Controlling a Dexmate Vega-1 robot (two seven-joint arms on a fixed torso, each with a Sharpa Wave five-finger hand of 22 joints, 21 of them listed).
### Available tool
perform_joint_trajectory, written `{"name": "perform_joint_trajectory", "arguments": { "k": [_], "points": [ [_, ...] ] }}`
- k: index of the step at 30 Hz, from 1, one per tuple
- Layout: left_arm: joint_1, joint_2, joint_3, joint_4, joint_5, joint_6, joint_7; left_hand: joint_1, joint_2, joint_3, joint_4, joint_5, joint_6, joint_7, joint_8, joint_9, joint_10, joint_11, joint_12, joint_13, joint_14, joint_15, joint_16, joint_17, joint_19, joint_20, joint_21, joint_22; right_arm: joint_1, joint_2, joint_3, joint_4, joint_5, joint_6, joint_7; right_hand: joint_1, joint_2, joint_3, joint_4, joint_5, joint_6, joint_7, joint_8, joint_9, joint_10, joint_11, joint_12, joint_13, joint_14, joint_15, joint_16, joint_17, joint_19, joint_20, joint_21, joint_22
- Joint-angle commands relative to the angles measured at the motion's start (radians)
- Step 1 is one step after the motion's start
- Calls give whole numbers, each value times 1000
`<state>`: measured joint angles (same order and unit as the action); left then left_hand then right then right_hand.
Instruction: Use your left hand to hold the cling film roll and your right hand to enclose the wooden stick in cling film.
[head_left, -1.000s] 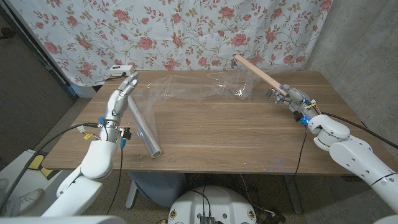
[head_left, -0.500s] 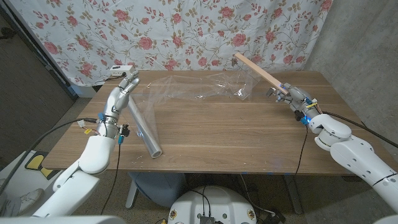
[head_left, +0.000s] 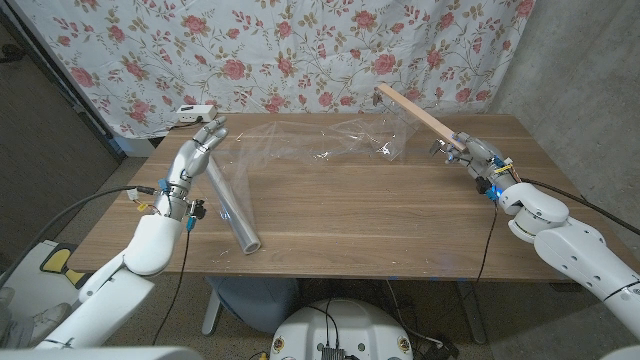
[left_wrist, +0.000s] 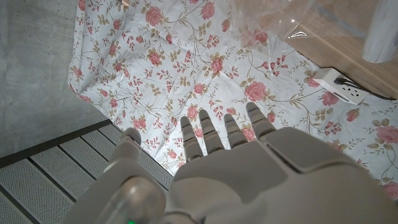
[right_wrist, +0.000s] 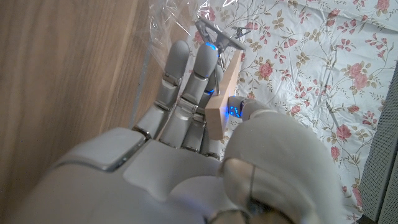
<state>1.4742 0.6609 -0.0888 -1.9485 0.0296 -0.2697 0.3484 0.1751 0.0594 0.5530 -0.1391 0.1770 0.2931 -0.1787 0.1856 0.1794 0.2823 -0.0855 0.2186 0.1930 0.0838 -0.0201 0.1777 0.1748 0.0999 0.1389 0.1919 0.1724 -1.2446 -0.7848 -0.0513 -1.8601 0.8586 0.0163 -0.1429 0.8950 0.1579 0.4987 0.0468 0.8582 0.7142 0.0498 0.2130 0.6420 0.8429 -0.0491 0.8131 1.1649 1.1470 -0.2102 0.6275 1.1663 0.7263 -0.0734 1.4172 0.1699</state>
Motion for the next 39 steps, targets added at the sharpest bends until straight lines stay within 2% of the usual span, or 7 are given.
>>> {"name": "perform_joint_trajectory", "arguments": {
  "k": [1, 19, 22, 24, 27, 31, 39],
  "points": [
    [-5, 36, -2, 3, 45, 41, 4, -6, 0, -1, 6, -4, 8, 0, 3, 1, -2, 1, -1, 4, 6, -8, 5, 3, 1, -1, 1, 3, -4, 2, 1, -4, -2, 0, 1, 0, 13, 300, -167, 7, 116, -106, 4, 1, 79, -75, 3, 27, 6, -11, -4, 4, 4, -57, 3, 3],
    [-54, 98, 32, 39, 92, 101, 6, -9, -12, -7, 0, -3, 6, -7, 0, 1, -14, -1, -6, 3, 10, -40, 6, 1, 5, -17, 2, 3, -2, 5, 4, 0, -4, 0, -3, 0, 13, 300, -169, 6, 115, -109, 5, 3, 82, -74, 4, 29, 5, -11, -6, 4, 3, -58, 4, 3],
    [-43, 129, 40, 5, 196, 157, 41, 5, -8, -1, -9, -2, -1, -4, -1, 1, -16, -1, -5, 4, 36, 26, 12, -1, 21, -23, 6, 2, -1, 5, 5, 1, -6, 2, -4, 0, 13, 300, -169, 6, 115, -108, 4, 1, 79, -78, 1, 27, 6, -11, -5, 5, 3, -57, 4, 3],
    [-44, 138, 36, 3, 164, 155, 14, 10, -6, 1, -11, -2, -9, -5, -4, 1, -17, 0, -6, 4, 43, 36, 13, -2, 25, -23, 7, 1, -2, 8, 6, 3, -5, 6, -3, 0, 13, 300, -169, 6, 116, -107, 4, -1, 82, -78, 4, 30, 5, -11, -6, 4, 4, -57, 4, 3],
    [-47, 148, 32, 10, 153, 161, 3, 23, -3, 6, -18, -3, -24, -4, -6, 2, -23, 4, -7, 4, 21, -16, 3, -2, 18, -29, 2, 1, 0, 11, 5, 8, -4, 9, 0, 0, 13, 300, -169, 5, 115, -108, 5, 1, 78, -77, 5, 34, 4, -11, -7, 3, 3, -58, 5, 3],
    [-37, 180, 28, -6, 225, 202, 21, 31, -3, 8, -21, -3, -38, 0, -8, 2, -30, 8, -9, 4, 15, -37, 1, -2, 18, -53, 1, 1, 5, 12, 2, 14, -5, 9, 4, 0, 13, 300, -169, 5, 114, -108, 5, 2, 78, -77, 5, 34, 6, -11, -5, 5, 4, -58, 4, 3],
    [-66, 211, 50, 19, 238, 210, 13, 45, 3, 14, -25, -2, -54, -2, -10, 2, -33, 4, -9, 5, 22, -54, 4, -2, 23, -56, 2, 1, 14, 11, -2, 25, -4, 7, 9, -1, 13, 300, -169, 5, 114, -108, 5, 2, 78, -76, 4, 32, 4, -11, -8, 3, 4, -58, 4, 3]
  ]
}}
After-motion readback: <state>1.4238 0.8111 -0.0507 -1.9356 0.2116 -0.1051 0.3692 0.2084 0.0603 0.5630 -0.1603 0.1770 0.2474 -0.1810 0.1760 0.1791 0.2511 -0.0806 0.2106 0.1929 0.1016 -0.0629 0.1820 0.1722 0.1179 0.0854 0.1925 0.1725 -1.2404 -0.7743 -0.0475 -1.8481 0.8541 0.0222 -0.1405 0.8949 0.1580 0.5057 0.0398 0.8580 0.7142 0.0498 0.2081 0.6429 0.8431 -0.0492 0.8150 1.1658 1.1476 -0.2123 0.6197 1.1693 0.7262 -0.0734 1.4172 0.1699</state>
